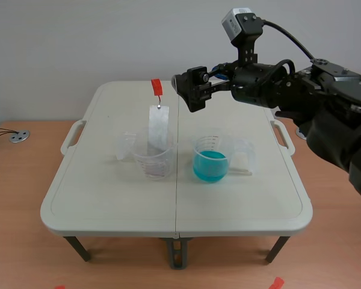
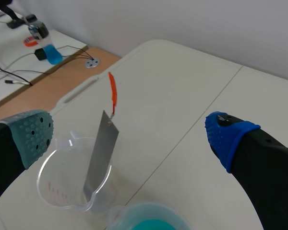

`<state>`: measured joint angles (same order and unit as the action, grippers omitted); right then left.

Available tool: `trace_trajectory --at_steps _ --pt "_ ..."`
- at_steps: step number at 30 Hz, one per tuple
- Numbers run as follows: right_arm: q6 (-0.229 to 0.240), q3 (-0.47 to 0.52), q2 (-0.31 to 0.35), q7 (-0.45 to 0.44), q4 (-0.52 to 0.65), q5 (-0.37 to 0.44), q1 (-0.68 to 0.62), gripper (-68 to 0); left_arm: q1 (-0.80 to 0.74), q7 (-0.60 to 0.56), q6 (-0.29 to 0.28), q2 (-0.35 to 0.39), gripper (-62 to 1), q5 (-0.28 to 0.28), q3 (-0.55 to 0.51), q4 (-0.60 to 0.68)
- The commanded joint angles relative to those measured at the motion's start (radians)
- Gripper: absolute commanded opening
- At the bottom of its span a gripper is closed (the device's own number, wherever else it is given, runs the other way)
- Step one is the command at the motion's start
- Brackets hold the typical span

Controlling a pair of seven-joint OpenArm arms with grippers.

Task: Hold the metal plate by the orange handle, dip it into the blue solution, take it out and point at it, then put the plate back in the beaker on the left.
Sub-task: 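Lift the metal plate out of the left beaker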

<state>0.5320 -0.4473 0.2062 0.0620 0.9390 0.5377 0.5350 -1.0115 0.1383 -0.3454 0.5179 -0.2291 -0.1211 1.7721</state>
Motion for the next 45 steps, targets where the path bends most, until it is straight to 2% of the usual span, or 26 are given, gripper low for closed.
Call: trace_trajectory --at_steps 1,17,23,29,33,37,41,45 --pt "0.005 0.007 -0.026 -0.012 -0.012 -0.009 0.052 -1.2 -0.002 -0.016 -0.005 -0.004 -59.7 -0.010 -0.003 0.006" --pt "0.028 0.005 -0.237 0.022 -0.409 -0.112 0.304 -1.2 -0.002 -0.014 -0.005 -0.004 -59.7 -0.010 -0.003 0.000" --pt "0.037 -0.058 -0.294 0.022 -0.517 -0.115 0.364 -1.2 -0.002 -0.014 -0.005 -0.004 -59.7 -0.010 -0.003 0.000" --pt "0.035 -0.078 -0.317 0.000 -0.552 -0.115 0.371 -1.3 -0.002 -0.014 -0.005 -0.004 -59.7 -0.010 -0.003 0.000" --pt "0.036 -0.078 -0.315 0.000 -0.556 -0.115 0.371 -7.4 -0.002 -0.014 -0.005 -0.004 -59.7 -0.010 -0.003 0.000" --pt "0.036 -0.078 -0.314 0.000 -0.556 -0.115 0.371 -7.6 -0.002 -0.014 -0.005 -0.004 -59.7 -0.010 -0.003 0.000" --pt "0.034 -0.078 -0.313 0.004 -0.556 -0.115 0.371 -15.5 -0.002 -0.014 -0.005 -0.004 -59.7 -0.010 -0.003 0.000" --pt "0.034 -0.078 -0.311 0.003 -0.556 -0.115 0.371 -20.0 0.000 -0.014 -0.005 -0.004 -59.7 -0.010 -0.003 0.000"
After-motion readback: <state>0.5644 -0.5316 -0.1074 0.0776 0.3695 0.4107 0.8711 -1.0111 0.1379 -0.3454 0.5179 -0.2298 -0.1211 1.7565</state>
